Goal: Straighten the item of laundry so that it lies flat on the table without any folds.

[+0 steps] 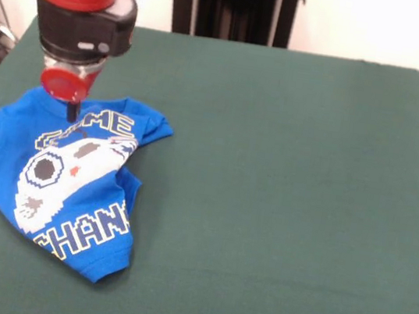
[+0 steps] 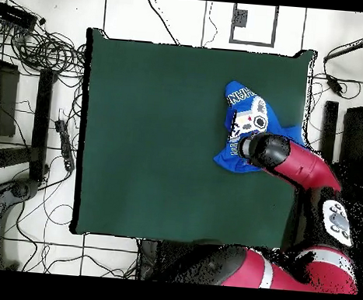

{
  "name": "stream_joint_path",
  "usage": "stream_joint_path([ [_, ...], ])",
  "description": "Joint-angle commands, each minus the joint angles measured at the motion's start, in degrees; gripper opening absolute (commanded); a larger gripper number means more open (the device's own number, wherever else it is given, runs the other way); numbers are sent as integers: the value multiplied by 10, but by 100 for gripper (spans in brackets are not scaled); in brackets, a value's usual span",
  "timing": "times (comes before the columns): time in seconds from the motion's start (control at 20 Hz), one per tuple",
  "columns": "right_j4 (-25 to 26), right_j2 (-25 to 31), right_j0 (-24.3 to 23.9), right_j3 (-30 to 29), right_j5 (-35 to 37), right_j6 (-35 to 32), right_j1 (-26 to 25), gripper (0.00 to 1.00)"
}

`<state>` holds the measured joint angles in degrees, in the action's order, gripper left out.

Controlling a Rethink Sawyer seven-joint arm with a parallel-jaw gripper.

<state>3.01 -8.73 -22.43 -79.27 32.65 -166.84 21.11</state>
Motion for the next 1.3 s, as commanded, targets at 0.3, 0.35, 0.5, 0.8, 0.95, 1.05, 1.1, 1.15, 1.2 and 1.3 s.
stream_joint_path([
  [0.3, -54, 55, 42, -3, -27, -65, -69, 0],
  [0.35, -53, 56, 39, -10, -35, -61, -68, 0],
  [0.5, -52, 58, 31, -23, -46, -47, -67, 0],
  [0.8, -44, 62, 15, -26, -55, -28, -77, 0],
  [0.95, -44, 63, 7, -60, -25, -14, -37, 0],
  [1.05, -40, 60, -2, -100, -6, 2, 7, 0],
  [1.1, -38, 57, -7, -118, 11, 13, 31, 0],
  [1.15, -37, 54, -13, -136, 27, 25, 56, 0],
  [1.2, -35, 52, -16, -148, 38, 30, 71, 0],
  [1.3, -29, 45, -24, -177, 45, 39, 104, 0],
])
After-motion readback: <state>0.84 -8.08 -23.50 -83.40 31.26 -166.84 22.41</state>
